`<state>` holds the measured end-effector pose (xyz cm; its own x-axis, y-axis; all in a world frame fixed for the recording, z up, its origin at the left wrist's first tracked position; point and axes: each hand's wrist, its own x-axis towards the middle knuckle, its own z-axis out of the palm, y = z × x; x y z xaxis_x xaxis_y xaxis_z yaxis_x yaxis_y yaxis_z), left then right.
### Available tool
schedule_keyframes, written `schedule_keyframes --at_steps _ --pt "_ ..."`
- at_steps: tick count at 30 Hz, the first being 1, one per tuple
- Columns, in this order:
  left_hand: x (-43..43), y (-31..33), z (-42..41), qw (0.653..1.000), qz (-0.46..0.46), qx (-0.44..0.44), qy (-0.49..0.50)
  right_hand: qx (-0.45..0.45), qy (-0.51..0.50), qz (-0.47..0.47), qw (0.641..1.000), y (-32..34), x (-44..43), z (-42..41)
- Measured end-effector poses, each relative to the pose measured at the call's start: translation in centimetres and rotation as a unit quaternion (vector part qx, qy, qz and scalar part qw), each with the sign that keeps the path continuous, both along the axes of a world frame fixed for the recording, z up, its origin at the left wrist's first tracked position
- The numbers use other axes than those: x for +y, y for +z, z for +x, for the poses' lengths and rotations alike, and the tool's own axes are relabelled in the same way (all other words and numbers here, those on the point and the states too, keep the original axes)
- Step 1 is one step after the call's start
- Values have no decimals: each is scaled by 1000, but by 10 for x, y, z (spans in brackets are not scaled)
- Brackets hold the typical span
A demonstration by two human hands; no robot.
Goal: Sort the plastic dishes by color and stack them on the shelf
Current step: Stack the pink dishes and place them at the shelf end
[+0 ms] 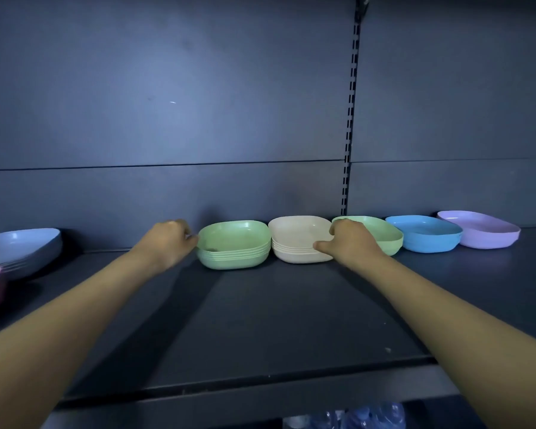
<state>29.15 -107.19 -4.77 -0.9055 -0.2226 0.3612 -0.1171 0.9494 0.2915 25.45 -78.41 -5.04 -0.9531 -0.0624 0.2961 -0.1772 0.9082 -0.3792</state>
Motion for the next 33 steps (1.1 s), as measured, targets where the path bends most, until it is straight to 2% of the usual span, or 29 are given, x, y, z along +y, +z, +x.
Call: schedule_keyframes --at_steps 5,11,16,22,27,33 --pt "-18 32 33 987 -150 -61 10 -18 90 152 984 32 -31 21" --pt "-51 72 88 969 -241 -48 35 -1 151 267 952 69 -102 64" --pt "-112 93 148 960 -273 -25 61 44 170 244 954 89 -171 109" --pt "-196 100 223 962 -263 -8 70 40 171 206 963 94 -248 161" --pt "-254 87 270 966 -240 -23 90 35 191 192 962 82 -305 194" --pt "-307 58 279 977 -190 -32 95 16 207 206 956 59 -354 196"
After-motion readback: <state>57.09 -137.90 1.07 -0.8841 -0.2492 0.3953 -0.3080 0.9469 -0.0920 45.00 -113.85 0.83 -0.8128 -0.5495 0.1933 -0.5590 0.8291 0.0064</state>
